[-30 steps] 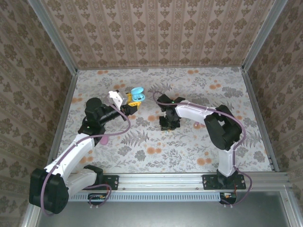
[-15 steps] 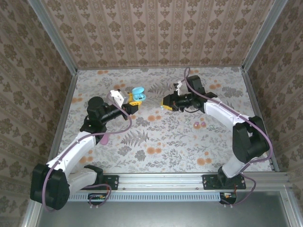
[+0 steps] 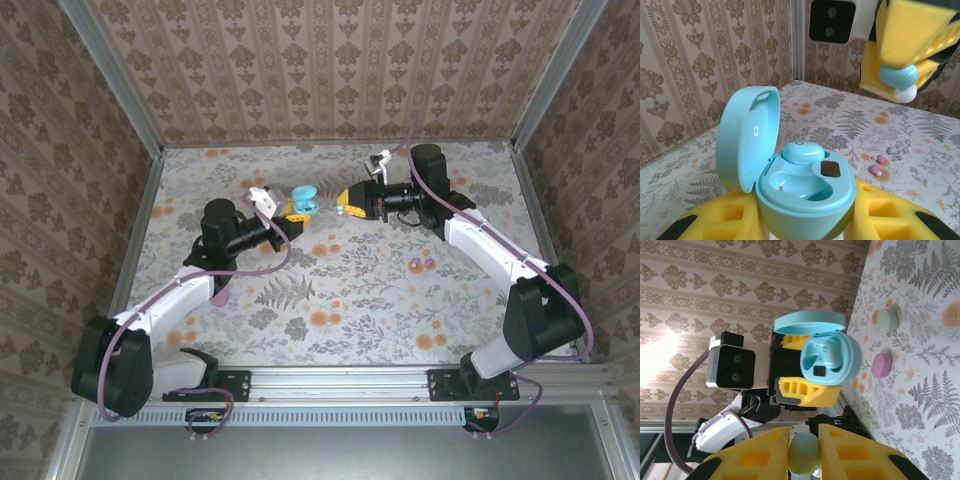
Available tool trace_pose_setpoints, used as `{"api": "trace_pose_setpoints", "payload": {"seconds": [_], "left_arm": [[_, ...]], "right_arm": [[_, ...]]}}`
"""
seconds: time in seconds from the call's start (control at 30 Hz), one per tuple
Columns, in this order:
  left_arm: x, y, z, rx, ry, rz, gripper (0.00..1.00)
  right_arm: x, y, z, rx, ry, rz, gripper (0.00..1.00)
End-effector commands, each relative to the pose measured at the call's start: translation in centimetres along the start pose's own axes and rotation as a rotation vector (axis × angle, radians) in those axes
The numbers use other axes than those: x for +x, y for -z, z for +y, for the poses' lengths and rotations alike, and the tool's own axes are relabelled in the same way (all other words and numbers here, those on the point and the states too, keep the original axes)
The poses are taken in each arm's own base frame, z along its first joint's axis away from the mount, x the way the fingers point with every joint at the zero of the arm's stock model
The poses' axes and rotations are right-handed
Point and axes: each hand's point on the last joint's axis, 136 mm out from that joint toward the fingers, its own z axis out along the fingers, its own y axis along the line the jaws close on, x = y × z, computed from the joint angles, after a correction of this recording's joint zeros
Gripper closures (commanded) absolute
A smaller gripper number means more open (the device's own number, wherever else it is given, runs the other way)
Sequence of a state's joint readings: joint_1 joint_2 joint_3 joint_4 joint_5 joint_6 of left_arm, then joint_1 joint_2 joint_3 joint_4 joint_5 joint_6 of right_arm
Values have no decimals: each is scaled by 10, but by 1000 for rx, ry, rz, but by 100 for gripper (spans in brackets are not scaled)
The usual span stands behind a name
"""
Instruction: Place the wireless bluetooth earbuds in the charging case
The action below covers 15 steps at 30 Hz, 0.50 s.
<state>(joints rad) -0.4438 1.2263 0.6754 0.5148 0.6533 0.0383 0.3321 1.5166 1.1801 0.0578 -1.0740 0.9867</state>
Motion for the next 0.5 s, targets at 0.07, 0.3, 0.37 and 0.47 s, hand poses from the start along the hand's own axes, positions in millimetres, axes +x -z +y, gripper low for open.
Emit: {"api": "trace_pose_setpoints", "payload": {"seconds": [0.07,0.3,0.37,0.47], "left_arm": [[-24,-14,-11,42,-69,-59,78],[-24,-21,-15,59,-70,-73,78],[-25,-22,-15,59,-72,-75,78],[-25,-22,-17,63,-77,-74,78]], "right_arm": [[-4,0,25,43,145,-43,78],[-13,-13,27,111,214,-96,79],[-14,-16,29,119,227,-106,79],[-12,-23,27,128,233,-106,79]]}}
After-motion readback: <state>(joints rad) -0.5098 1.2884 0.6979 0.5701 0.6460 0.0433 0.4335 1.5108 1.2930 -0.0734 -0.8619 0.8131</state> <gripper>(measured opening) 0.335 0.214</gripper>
